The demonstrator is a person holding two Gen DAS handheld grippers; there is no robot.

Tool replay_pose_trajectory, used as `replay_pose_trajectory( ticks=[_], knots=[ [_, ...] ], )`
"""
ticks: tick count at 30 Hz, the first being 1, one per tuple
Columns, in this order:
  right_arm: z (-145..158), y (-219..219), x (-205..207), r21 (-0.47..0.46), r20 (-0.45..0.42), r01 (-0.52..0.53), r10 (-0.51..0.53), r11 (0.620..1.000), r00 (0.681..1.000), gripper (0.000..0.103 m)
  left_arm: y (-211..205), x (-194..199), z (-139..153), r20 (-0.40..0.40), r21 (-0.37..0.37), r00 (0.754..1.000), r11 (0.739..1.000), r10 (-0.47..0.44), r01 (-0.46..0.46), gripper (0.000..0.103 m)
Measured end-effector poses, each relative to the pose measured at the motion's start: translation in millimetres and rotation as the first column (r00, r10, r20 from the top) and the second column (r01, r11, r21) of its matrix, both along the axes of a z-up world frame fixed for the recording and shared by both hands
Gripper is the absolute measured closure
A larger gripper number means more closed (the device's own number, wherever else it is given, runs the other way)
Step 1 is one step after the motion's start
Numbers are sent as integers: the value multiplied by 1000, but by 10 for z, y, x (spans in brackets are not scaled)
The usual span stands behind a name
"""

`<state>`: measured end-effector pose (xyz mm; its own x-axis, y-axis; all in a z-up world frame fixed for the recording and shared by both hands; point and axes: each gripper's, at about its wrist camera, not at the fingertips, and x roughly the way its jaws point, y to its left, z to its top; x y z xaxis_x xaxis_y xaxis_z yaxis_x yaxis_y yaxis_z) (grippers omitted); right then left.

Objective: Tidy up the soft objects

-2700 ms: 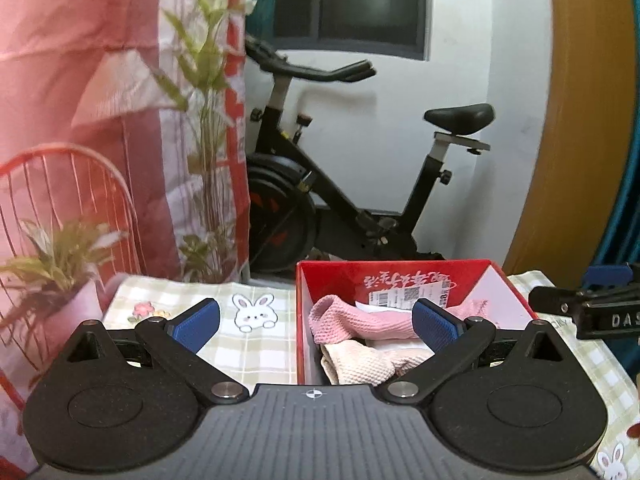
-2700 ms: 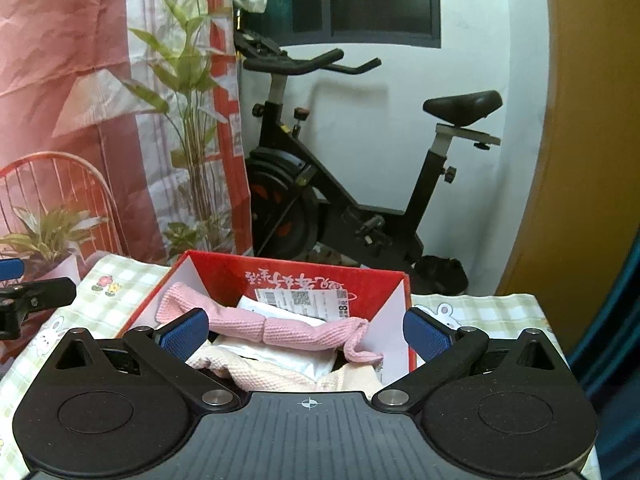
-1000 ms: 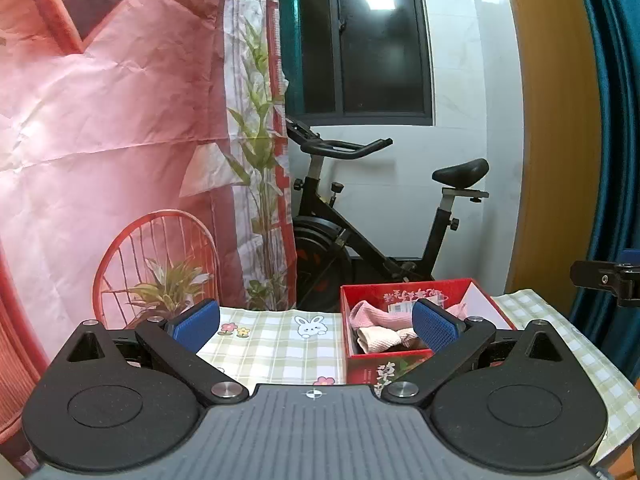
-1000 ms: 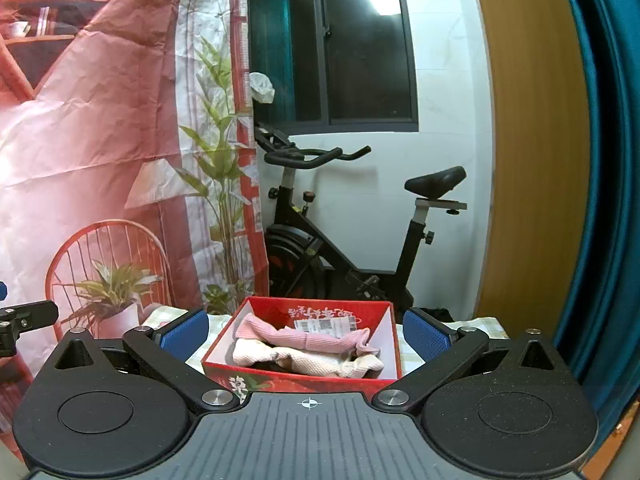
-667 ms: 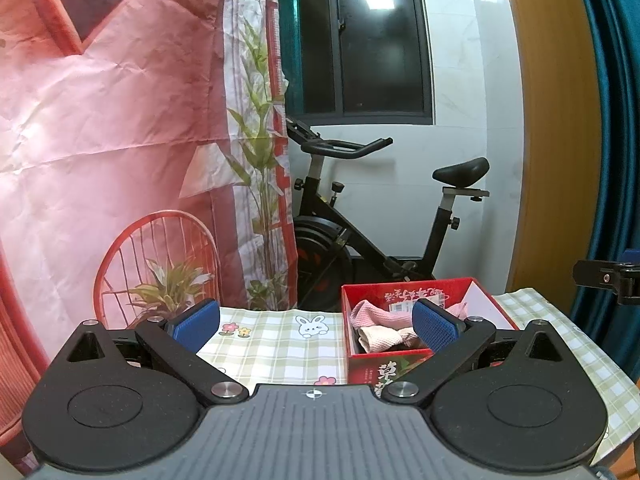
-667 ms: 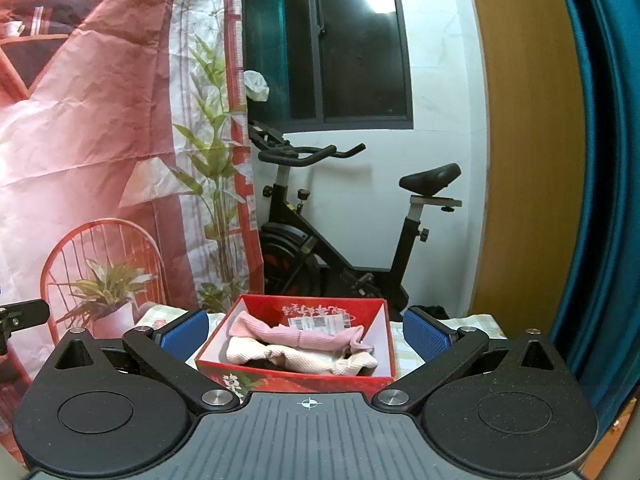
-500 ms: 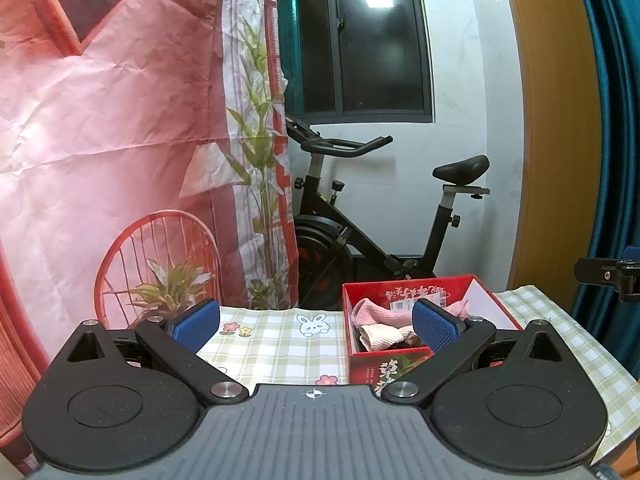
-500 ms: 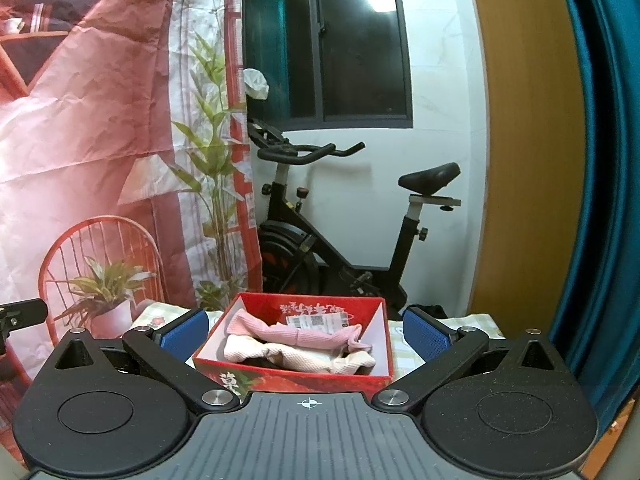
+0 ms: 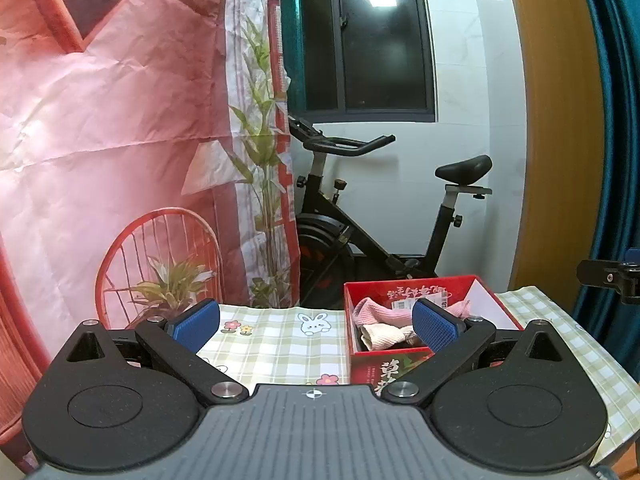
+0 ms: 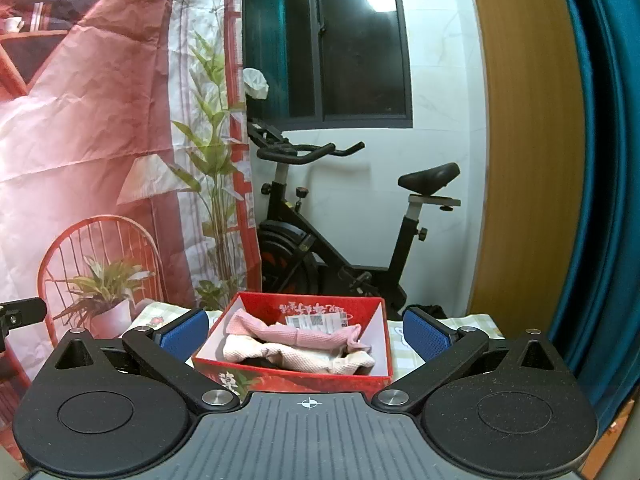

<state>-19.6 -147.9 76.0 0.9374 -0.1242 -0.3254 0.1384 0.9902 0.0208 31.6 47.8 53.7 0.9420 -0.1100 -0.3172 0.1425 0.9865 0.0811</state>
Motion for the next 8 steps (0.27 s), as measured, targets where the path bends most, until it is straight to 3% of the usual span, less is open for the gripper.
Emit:
replay_pose_trajectory(
  ticks=[8],
  knots=[
    [-11, 3, 2, -2, -3, -2, 2, 1000, 1000, 0, -8, 8, -1, 5, 5, 1000, 1000, 1, -1, 0]
  ],
)
